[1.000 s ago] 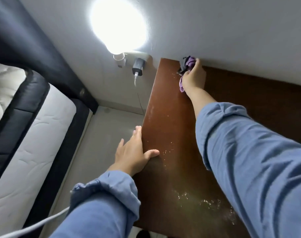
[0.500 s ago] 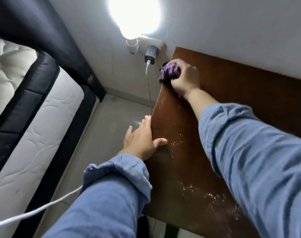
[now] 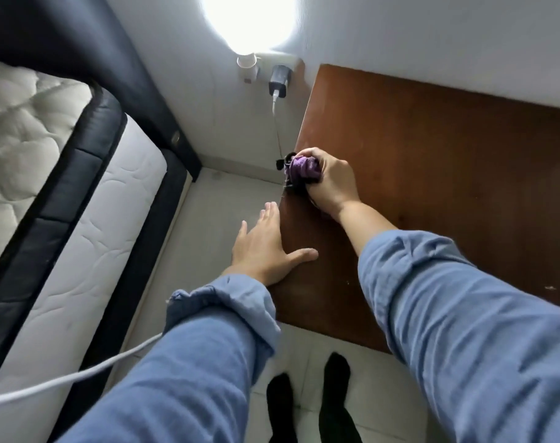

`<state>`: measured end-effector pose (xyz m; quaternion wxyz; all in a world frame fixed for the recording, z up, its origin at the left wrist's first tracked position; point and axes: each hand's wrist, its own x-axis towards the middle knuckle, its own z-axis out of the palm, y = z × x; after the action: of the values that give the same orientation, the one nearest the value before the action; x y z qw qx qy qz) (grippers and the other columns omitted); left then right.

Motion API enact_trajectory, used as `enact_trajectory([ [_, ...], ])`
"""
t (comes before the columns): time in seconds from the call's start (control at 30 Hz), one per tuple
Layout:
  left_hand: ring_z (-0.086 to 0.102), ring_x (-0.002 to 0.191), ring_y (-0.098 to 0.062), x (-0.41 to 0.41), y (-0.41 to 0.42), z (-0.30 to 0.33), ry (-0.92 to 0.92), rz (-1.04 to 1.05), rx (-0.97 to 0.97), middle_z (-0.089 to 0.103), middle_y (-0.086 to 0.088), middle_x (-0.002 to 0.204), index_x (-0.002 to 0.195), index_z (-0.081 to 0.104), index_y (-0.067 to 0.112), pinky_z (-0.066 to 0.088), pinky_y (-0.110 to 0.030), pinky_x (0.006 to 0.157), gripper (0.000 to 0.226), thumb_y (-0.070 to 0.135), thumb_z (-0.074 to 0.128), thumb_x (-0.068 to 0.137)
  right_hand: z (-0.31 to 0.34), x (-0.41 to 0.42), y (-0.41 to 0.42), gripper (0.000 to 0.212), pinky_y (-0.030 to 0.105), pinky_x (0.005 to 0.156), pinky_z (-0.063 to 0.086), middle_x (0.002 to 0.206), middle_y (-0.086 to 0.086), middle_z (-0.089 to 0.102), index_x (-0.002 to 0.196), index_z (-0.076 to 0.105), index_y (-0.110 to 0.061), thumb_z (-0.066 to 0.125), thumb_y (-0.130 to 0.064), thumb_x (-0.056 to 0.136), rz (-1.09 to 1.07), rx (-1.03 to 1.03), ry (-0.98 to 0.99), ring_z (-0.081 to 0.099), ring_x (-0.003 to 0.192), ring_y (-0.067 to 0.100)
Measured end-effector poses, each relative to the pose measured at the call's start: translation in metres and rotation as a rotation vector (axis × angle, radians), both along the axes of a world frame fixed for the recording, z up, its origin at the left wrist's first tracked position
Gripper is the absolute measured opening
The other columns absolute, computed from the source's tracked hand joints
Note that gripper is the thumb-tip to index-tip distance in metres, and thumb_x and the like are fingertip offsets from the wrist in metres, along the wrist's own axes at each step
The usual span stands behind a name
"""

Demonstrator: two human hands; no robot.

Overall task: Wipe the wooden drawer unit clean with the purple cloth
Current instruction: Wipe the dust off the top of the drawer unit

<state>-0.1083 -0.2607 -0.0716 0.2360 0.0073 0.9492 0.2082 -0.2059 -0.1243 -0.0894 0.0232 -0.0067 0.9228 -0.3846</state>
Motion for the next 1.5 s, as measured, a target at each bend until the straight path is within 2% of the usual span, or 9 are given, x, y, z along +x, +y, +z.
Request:
enact_trajectory([
  [0.1,-0.005,0.149,-0.009,0.05,-0.02,0.002,-0.012,-0.083,-0.031,-0.008,0.0,0.163,0.153,-0.013,0.013,-0.004,-0.044,0.121,0.132,0.078,0.061,0.064,0.002,0.004,0.001,0.052,0.03,0.099,0.035,0.114,0.007,0.062,0.122,0.059,-0.032,0.054,-0.009,0.076,0.081,0.169,0.007,0.054,0.113,0.026],
  [0.2,-0.01,0.148,-0.007,0.084,-0.036,-0.003,-0.017,-0.139,-0.094,-0.016,0.005,0.16,0.152,-0.017,0.016,-0.009,-0.045,0.119,0.138,0.078,0.064,0.06,0.008,0.01,0.002,0.06,0.031,0.095,0.019,0.135,-0.003,0.043,0.134,0.047,-0.039,0.047,-0.008,0.082,0.148,0.349,-0.027,0.033,0.122,0.024],
  [0.77,-0.02,0.143,-0.008,0.105,-0.034,-0.008,0.241,0.013,-0.225,-0.032,0.003,0.15,0.147,-0.023,0.01,-0.014,-0.055,0.114,0.125,0.06,0.066,0.075,0.015,0.146,-0.03,0.059,0.036,0.096,0.032,0.132,-0.002,0.039,0.134,0.047,-0.039,0.051,-0.009,0.084,0.191,0.408,-0.123,0.035,0.119,0.027],
  [1.03,-0.005,0.147,-0.02,0.125,-0.024,-0.006,0.445,0.027,-0.237,-0.011,-0.007,0.159,0.151,-0.011,0.008,-0.014,-0.056,0.115,0.103,0.017,0.065,0.083,0.034,0.199,-0.024,0.044,0.038,0.095,0.04,0.121,0.002,0.047,0.126,0.057,-0.031,0.054,-0.012,0.086,0.396,0.299,-0.416,0.041,0.114,0.027],
  [1.13,0.018,0.146,-0.021,0.131,-0.009,-0.003,0.493,-0.075,-0.228,0.01,-0.009,0.159,0.152,0.002,0.005,-0.003,-0.056,0.115,0.12,0.022,0.084,0.065,0.069,0.179,0.001,0.045,0.037,0.065,0.055,0.086,0.004,0.065,0.102,0.068,-0.019,0.041,0.007,0.077,0.349,0.107,-0.534,0.064,0.078,0.021],
  [1.23,0.01,0.148,-0.023,0.129,0.007,0.004,0.467,-0.139,-0.211,0.002,-0.009,0.159,0.15,-0.009,0.01,-0.008,-0.053,0.115,0.133,0.041,0.085,0.062,0.094,0.134,0.035,0.036,0.021,0.031,0.035,0.041,0.001,0.057,0.083,0.066,-0.015,0.038,0.008,0.081,0.198,-0.043,-0.461,0.051,0.034,0.016],
  [1.3,-0.011,0.146,-0.02,0.125,0.011,0.005,0.449,-0.184,-0.24,-0.016,-0.005,0.158,0.148,-0.021,0.013,-0.016,-0.052,0.115,0.129,0.046,0.077,0.071,0.09,0.097,0.049,0.031,0.023,0.047,0.045,0.068,0.009,0.065,0.089,0.064,-0.018,0.04,0.0,0.08,0.098,-0.007,-0.32,0.064,0.068,0.028],
  [1.37,-0.022,0.144,-0.018,0.121,0.01,0.006,0.411,-0.196,-0.263,-0.028,-0.003,0.155,0.145,-0.029,0.013,-0.019,-0.052,0.114,0.127,0.05,0.07,0.077,0.07,0.071,0.058,0.045,0.032,0.087,0.048,0.114,0.016,0.058,0.111,0.064,-0.024,0.042,-0.003,0.078,0.052,0.196,-0.243,0.052,0.112,0.037],
  [1.5,-0.027,0.143,-0.018,0.115,0.011,0.006,0.381,-0.211,-0.307,-0.04,-0.002,0.149,0.139,-0.038,0.012,-0.018,-0.055,0.114,0.131,0.055,0.069,0.076,0.04,0.065,0.057,0.062,0.041,0.105,0.036,0.13,0.0,0.042,0.13,0.05,-0.043,0.039,-0.003,0.084,0.058,0.389,-0.248,0.034,0.124,0.031],
])
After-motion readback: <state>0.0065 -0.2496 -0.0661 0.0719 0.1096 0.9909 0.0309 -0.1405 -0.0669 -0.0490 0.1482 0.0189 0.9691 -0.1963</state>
